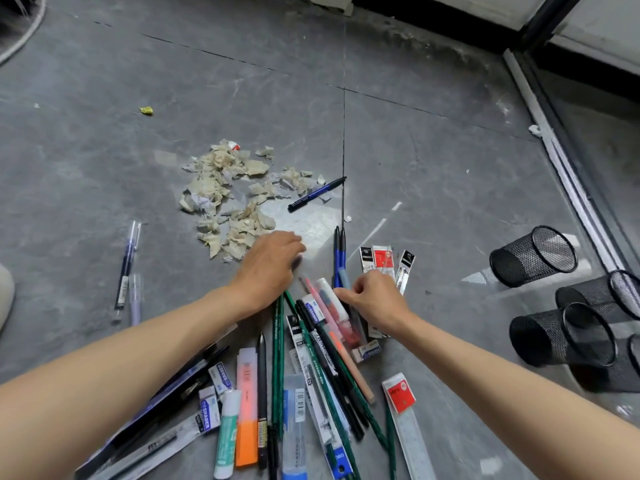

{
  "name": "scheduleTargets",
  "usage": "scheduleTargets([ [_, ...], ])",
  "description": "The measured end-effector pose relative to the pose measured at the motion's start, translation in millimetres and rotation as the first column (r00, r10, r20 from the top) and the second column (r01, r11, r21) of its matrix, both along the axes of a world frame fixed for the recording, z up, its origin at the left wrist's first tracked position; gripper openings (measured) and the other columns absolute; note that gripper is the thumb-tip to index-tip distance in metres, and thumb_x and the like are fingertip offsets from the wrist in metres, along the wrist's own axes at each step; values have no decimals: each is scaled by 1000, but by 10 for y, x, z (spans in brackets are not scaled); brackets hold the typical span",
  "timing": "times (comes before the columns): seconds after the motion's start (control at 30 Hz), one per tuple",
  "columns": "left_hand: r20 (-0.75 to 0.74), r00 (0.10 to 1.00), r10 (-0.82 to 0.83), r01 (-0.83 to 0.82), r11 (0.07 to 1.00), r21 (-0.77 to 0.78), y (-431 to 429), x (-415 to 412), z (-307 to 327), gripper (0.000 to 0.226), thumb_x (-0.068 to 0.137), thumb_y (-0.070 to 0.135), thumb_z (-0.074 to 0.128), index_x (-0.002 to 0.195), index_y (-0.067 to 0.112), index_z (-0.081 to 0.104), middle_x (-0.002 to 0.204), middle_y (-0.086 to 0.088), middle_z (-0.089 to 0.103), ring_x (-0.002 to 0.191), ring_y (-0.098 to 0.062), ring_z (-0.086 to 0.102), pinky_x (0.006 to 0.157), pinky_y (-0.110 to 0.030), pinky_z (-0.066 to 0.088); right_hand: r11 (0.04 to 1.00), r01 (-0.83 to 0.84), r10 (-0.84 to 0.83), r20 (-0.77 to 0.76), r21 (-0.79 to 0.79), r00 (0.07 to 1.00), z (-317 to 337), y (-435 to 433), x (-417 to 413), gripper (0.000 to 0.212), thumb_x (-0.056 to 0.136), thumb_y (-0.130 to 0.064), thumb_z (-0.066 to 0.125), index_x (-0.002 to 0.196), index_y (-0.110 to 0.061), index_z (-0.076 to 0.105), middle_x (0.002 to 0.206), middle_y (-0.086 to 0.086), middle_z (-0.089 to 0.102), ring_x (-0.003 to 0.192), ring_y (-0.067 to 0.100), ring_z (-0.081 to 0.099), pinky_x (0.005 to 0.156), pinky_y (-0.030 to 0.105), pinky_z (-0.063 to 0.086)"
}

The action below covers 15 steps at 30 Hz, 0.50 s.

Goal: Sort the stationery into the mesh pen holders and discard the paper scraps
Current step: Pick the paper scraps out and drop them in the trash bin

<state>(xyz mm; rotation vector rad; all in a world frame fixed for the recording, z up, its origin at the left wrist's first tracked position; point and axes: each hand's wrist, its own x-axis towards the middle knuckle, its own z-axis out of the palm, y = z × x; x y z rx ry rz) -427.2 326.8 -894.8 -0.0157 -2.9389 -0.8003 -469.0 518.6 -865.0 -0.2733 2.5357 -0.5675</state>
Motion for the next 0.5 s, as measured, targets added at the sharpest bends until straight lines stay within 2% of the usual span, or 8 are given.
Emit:
scheduleTargets([
  [0.1,81,991,105,-99,992,-79,-108,17,-56,31,95,8,40,120,7,58,129,-9,54,121,-25,47,110,-44,31,997,-56,56,3,57,998,43,39,33,52,88,-35,63,47,-17,38,42,-3,36,38,12,33,42,24,25],
  [0.17,153,977,150,-129,982,-137,-142,73,-80,40,95,9,37,134,8,45,145,-12,38,135,-27,33,114,-46,21,994,-77,74,31,75,997,81,43,21,49,86,-26,62,47,-16,35,44,-1,35,42,14,32,45,25,24],
  [0.27,147,986,75,-64,995,-76,-91,173,-34,44,101,19,31,145,14,33,155,-4,22,144,-21,16,119,-41,8,990,-103,96,76,96,992,103,34,12,30,78,-13,62,56,-14,41,56,2,44,52,15,40,48,26,30],
  [0.33,187,980,-71,75,997,-13,-38,233,10,43,101,24,31,144,19,34,155,1,22,144,-17,15,119,-40,8,994,-79,74,66,78,995,104,29,12,25,75,-8,62,61,-14,42,63,3,47,58,16,43,49,26,31],
  [0.4,247,954,-170,173,985,11,-5,269,46,44,98,16,36,141,23,40,155,3,24,144,-14,12,118,-40,6,999,-2,0,34,40,999,90,44,-5,23,76,-8,66,67,-12,45,67,3,48,61,15,45,50,25,31],
  [0.5,238,960,-146,129,988,84,18,285,109,40,91,6,45,125,19,58,151,0,33,143,-16,16,117,-41,10,980,183,-179,60,-81,982,61,109,-63,13,78,-7,68,83,-9,56,80,7,60,67,18,55,54,24,41],
])
